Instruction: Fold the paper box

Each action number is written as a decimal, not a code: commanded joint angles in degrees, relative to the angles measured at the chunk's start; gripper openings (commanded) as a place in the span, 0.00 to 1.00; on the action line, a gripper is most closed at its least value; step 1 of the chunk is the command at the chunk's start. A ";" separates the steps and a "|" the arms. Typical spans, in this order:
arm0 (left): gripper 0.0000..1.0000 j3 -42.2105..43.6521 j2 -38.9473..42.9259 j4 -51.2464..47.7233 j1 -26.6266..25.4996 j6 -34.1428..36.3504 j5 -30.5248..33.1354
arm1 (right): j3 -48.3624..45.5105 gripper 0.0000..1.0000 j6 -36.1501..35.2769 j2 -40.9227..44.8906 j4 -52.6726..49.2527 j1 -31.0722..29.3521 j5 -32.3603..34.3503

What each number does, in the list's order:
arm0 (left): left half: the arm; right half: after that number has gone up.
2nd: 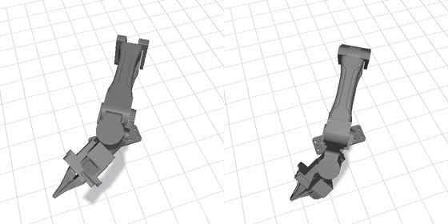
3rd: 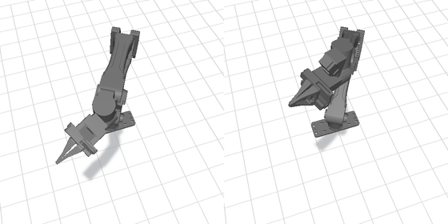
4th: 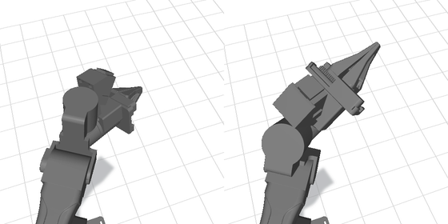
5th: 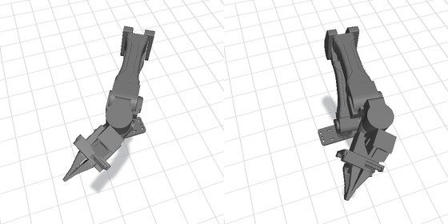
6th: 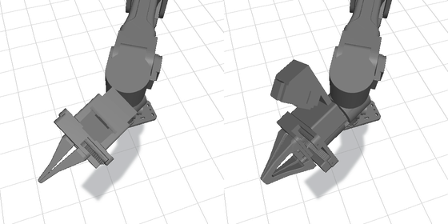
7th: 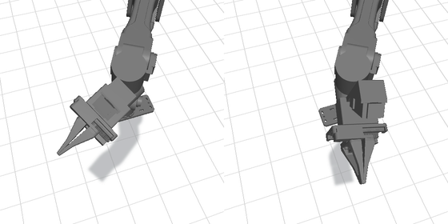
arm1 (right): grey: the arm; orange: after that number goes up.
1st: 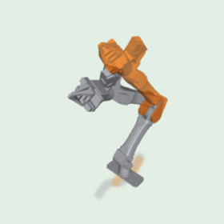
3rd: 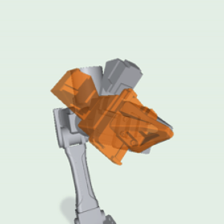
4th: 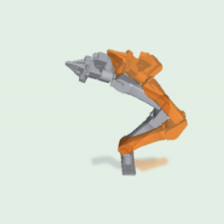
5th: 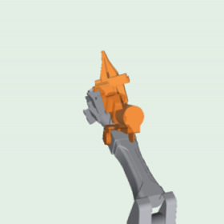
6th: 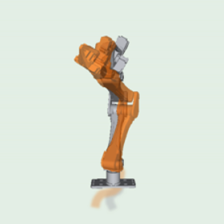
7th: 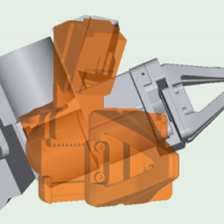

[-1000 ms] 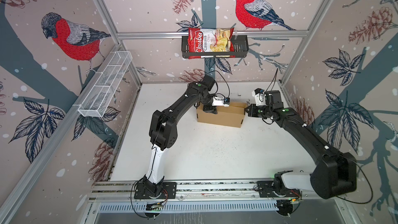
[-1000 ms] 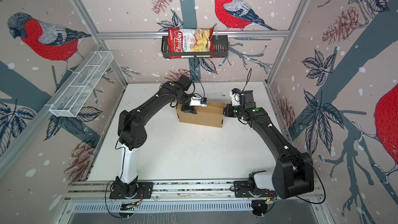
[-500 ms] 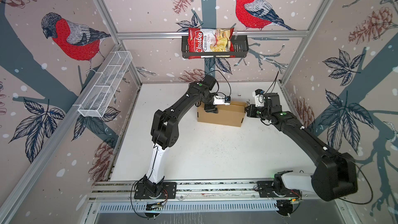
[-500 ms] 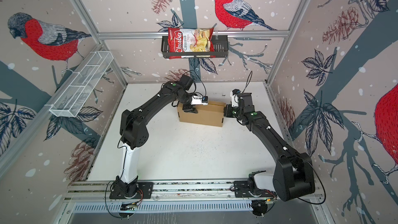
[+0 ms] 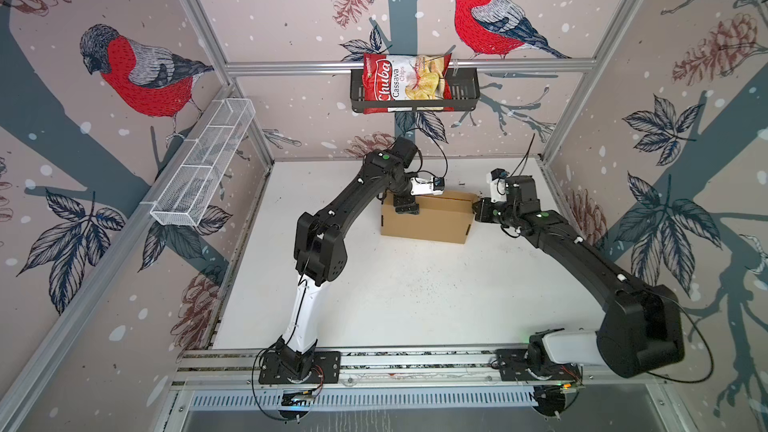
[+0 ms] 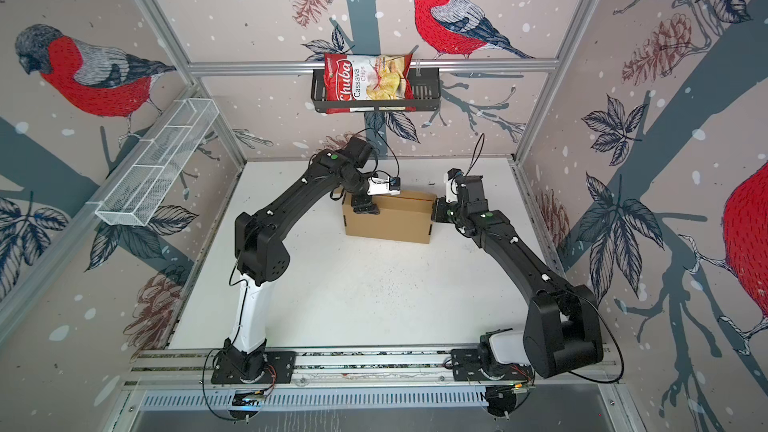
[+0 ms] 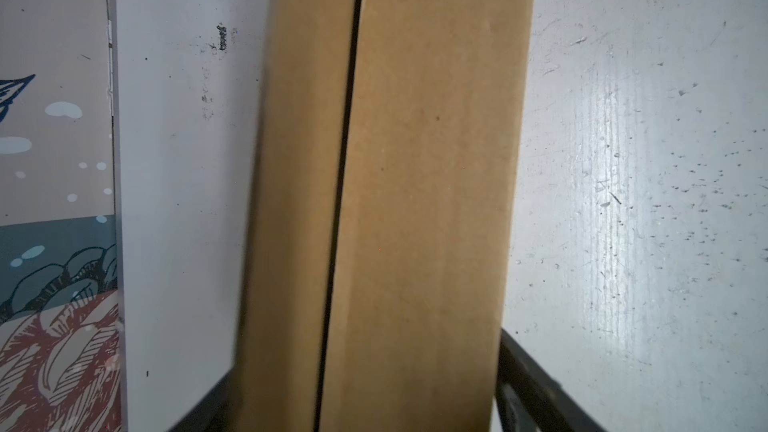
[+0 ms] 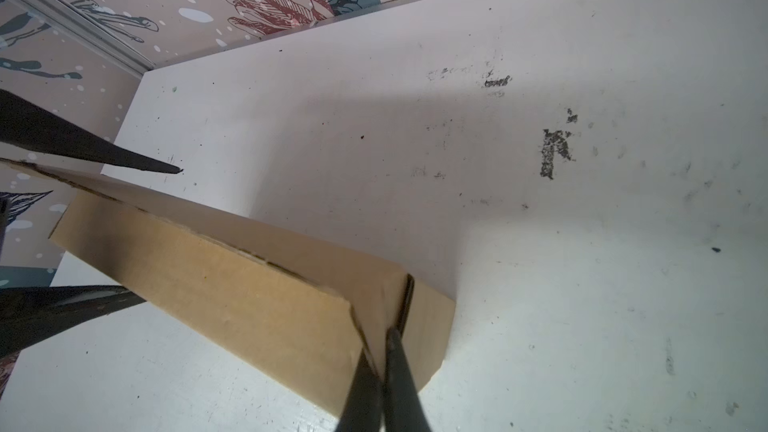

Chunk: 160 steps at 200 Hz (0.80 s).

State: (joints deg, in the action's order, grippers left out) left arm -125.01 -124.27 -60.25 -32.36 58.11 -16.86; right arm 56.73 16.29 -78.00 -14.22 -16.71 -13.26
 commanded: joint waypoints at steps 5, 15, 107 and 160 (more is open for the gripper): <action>0.83 -0.32 2.48 -1.15 0.31 -1.33 -1.62 | 0.07 0.00 -0.74 -0.30 -3.46 -0.32 1.65; 0.85 0.04 3.40 -1.11 0.41 -1.33 -2.10 | 0.14 0.00 -0.78 -0.47 -3.53 -0.56 2.02; 0.97 26.61 28.82 38.91 3.57 -26.06 13.88 | 0.66 0.00 -1.00 -1.06 -4.02 -1.66 4.12; 0.39 38.01 39.14 38.80 15.34 -56.25 2.83 | 0.57 0.00 -1.35 -1.27 -3.89 -2.09 4.13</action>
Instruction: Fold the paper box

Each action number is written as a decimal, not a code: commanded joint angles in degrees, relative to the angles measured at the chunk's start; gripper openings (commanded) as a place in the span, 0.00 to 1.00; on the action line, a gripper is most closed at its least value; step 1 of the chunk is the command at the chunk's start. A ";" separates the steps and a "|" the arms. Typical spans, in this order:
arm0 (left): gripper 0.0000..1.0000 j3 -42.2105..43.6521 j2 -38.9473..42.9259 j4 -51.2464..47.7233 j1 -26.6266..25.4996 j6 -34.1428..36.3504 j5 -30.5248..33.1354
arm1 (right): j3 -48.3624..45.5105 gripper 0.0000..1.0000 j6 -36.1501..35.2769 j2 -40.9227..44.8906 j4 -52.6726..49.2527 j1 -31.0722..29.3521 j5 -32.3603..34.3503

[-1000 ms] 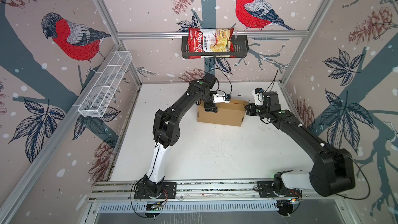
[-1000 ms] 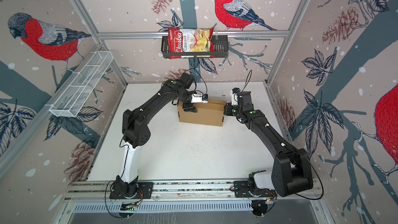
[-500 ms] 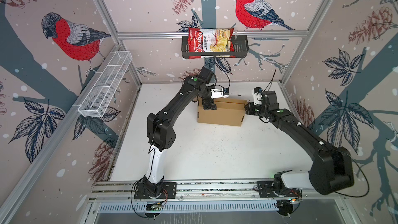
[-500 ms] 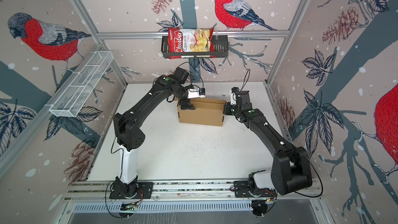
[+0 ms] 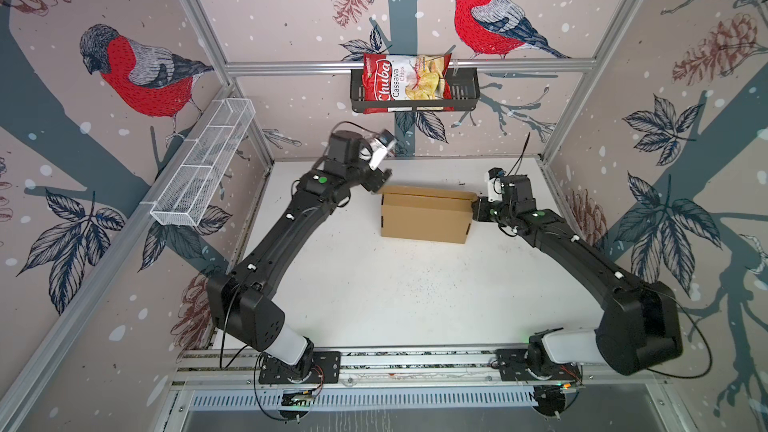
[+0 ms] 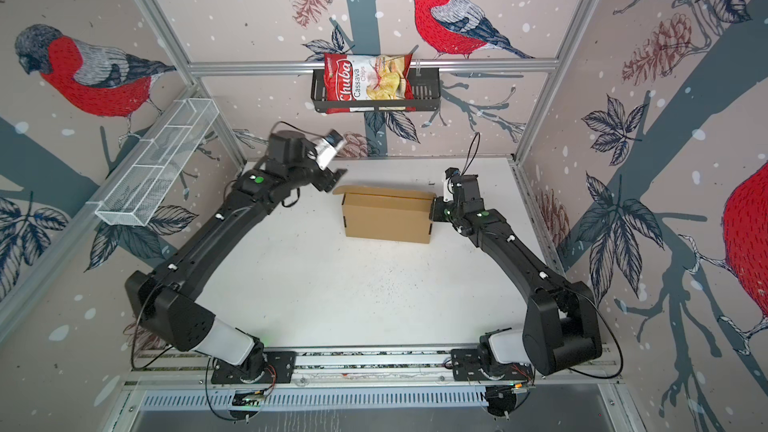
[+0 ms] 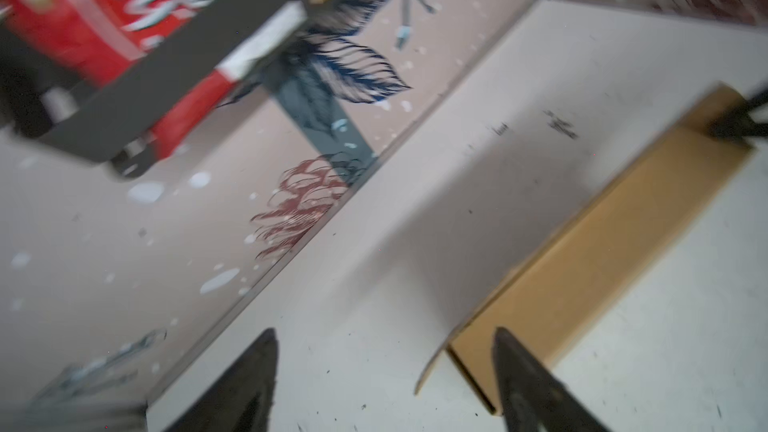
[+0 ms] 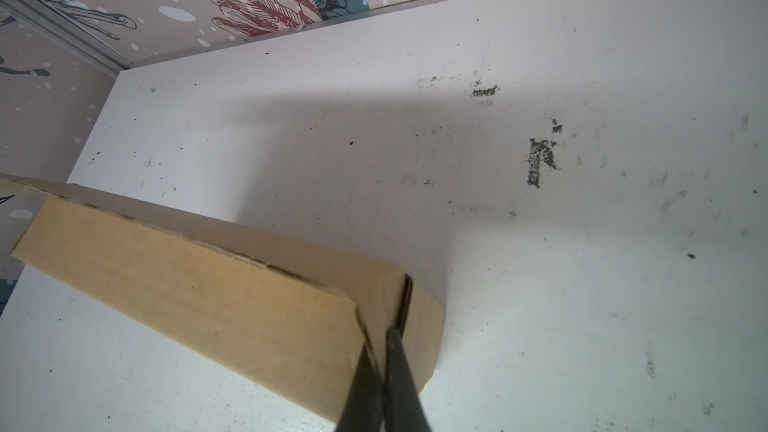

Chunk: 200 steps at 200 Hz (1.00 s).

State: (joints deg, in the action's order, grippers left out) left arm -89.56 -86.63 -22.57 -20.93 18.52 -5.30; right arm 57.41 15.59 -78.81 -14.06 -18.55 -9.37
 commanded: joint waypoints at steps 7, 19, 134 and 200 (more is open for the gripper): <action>0.37 3.30 1.46 -1.19 4.14 -16.41 -9.82 | 0.05 0.00 -0.76 -0.60 -4.17 -0.26 0.23; 0.39 4.92 1.55 -4.99 4.37 -15.42 -11.00 | 0.34 0.00 -0.91 -0.72 -4.40 -0.46 0.23; 0.38 9.28 -6.86 -6.90 7.88 -7.23 -28.03 | 0.34 0.00 -0.99 -1.50 -3.96 -1.33 -0.04; 0.24 6.07 -9.57 -8.80 7.37 -6.72 -25.76 | 0.27 0.00 -1.20 -1.64 -4.00 -1.49 0.16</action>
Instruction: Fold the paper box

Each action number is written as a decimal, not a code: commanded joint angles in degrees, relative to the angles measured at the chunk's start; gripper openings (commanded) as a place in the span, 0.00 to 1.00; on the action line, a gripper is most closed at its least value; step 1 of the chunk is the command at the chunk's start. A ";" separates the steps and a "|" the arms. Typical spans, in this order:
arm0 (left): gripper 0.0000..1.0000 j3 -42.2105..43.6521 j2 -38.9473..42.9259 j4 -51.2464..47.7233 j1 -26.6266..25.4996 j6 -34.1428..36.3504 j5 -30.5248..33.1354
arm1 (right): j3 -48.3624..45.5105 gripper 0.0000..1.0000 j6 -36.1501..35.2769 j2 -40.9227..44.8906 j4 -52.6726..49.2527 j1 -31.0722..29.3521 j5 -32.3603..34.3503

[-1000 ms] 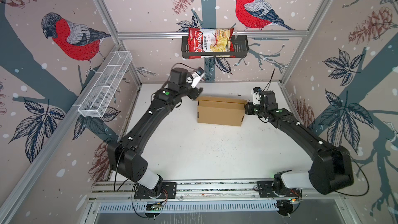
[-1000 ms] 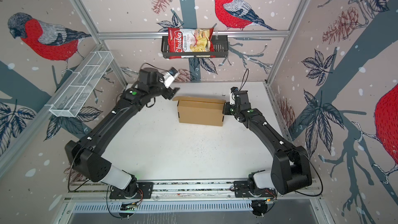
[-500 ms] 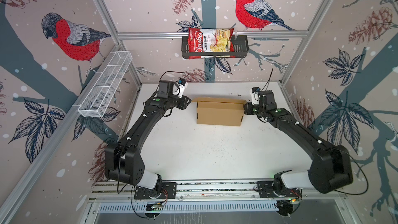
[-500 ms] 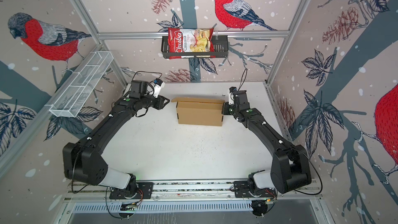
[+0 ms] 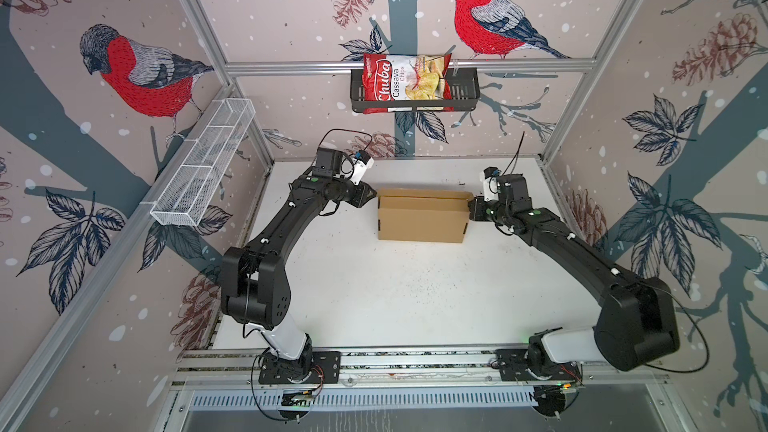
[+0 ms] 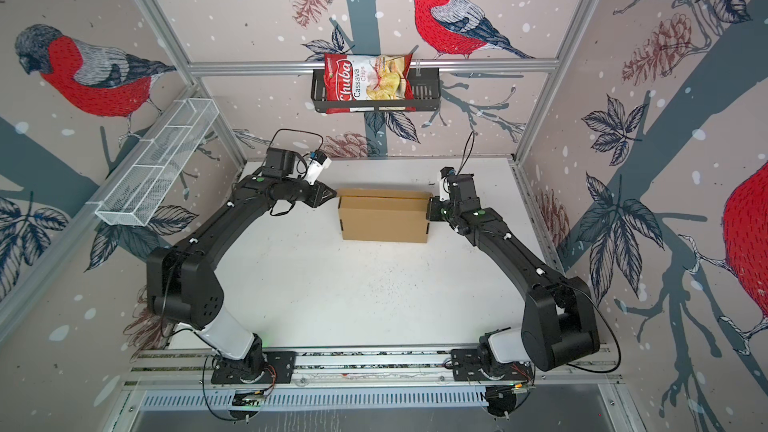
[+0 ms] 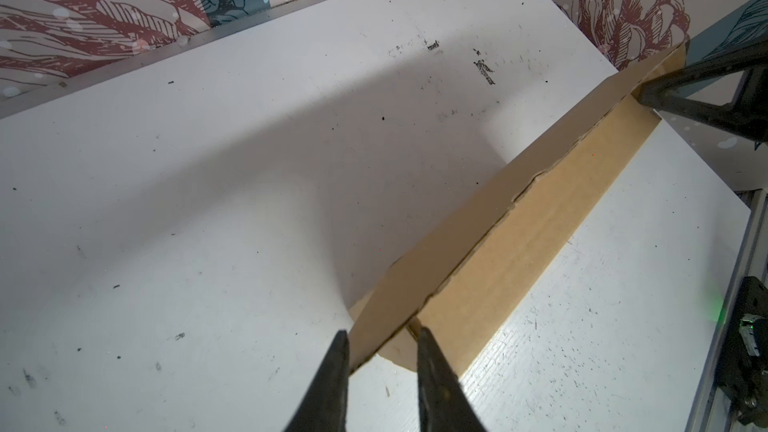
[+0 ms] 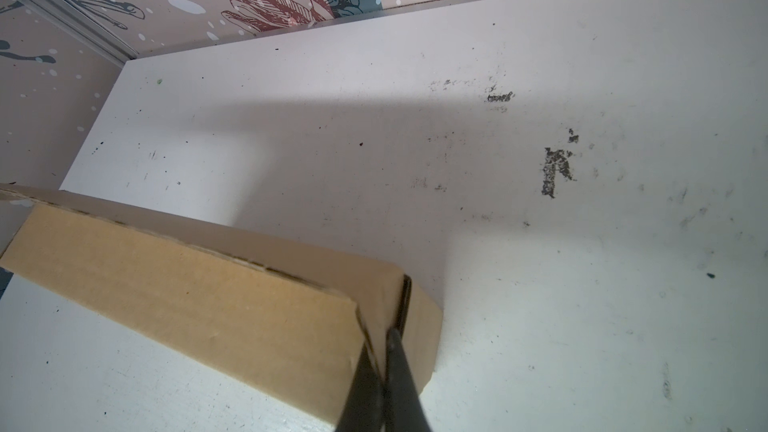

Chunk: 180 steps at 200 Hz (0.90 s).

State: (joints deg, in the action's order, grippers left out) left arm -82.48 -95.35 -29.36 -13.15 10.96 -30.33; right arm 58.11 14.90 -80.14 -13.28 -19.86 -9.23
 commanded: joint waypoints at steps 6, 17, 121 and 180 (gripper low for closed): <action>0.22 -1.10 -1.10 -2.28 -0.50 0.84 -0.62 | -0.52 0.00 -0.51 -0.28 -4.74 -0.18 0.01; 0.22 -1.35 -1.40 -3.06 -0.80 0.96 -0.48 | -0.60 0.00 -0.57 -0.28 -4.74 -0.18 0.01; 0.02 -5.76 -3.91 -7.86 -1.22 -1.89 -0.10 | -0.80 0.00 -0.33 0.25 -4.98 -0.27 0.18; 0.00 -7.87 -4.50 -12.25 -2.13 -5.98 -2.74 | -0.62 0.00 -0.16 0.03 -4.87 -0.70 0.53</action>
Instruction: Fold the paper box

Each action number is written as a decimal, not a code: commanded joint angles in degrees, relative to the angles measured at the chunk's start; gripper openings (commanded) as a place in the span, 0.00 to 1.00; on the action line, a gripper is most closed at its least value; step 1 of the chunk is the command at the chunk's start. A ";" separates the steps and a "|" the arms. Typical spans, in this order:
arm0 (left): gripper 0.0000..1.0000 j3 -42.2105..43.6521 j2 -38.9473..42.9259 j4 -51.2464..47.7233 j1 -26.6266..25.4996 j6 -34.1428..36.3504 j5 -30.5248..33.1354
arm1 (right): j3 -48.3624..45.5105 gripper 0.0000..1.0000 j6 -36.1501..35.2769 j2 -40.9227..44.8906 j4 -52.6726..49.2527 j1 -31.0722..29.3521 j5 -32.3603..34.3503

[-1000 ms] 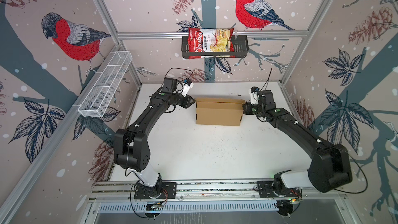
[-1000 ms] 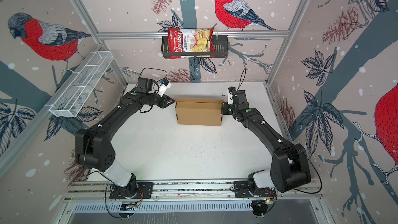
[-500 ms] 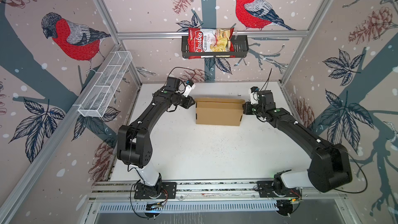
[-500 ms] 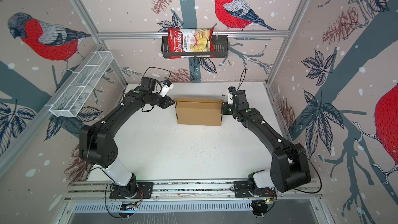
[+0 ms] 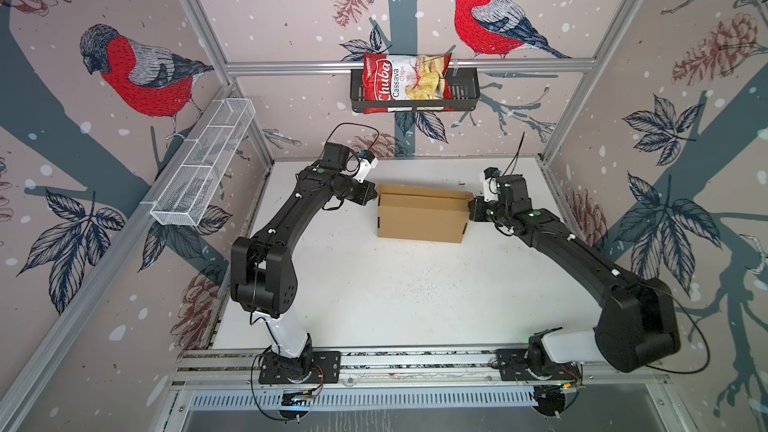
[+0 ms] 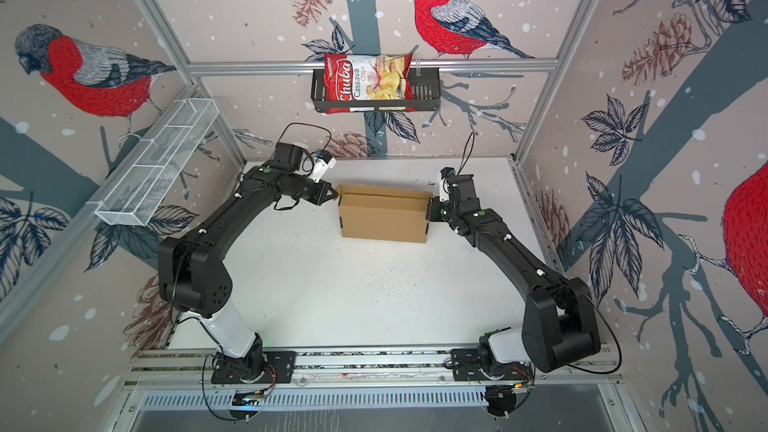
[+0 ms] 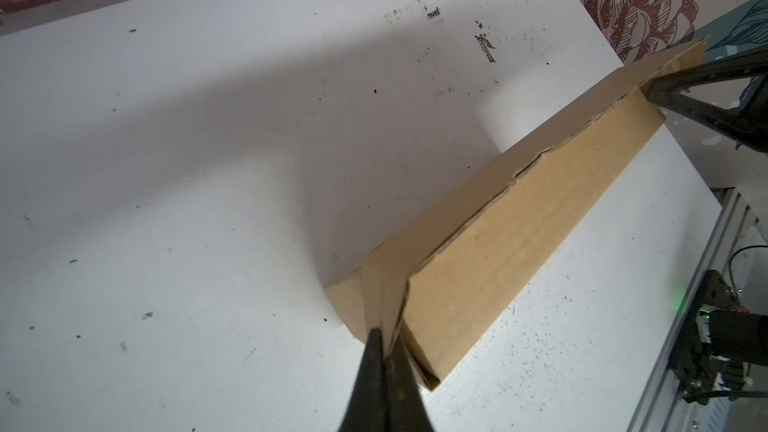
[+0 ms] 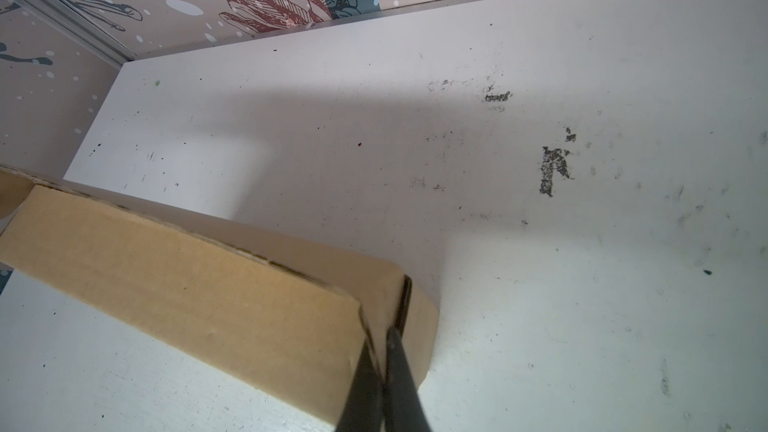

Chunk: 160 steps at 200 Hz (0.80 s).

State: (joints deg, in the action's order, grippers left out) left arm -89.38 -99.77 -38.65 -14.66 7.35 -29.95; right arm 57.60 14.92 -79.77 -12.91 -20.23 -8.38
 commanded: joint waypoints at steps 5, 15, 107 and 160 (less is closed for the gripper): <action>0.00 -0.97 0.00 -3.20 -0.70 -2.54 -3.14 | -0.21 0.00 -0.08 -0.35 -5.20 -0.30 -0.25; 0.00 -0.92 -0.04 -3.40 -0.99 -2.97 -3.33 | -0.21 0.00 -0.01 -0.38 -5.11 -0.38 -0.20; 0.00 -0.75 -0.79 -2.77 -1.80 -7.45 -4.48 | -0.39 0.00 0.35 -0.60 -4.94 -1.04 -0.06; 0.00 -0.95 -0.72 -2.42 -1.22 -10.23 -7.73 | -0.56 0.00 0.55 -1.17 -4.58 -1.39 -0.03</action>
State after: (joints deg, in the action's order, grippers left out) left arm -90.02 -100.51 -40.77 -15.92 -1.48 -30.70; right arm 57.63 14.98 -80.20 -12.14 -21.12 -6.15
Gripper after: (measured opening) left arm 0.049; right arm 0.049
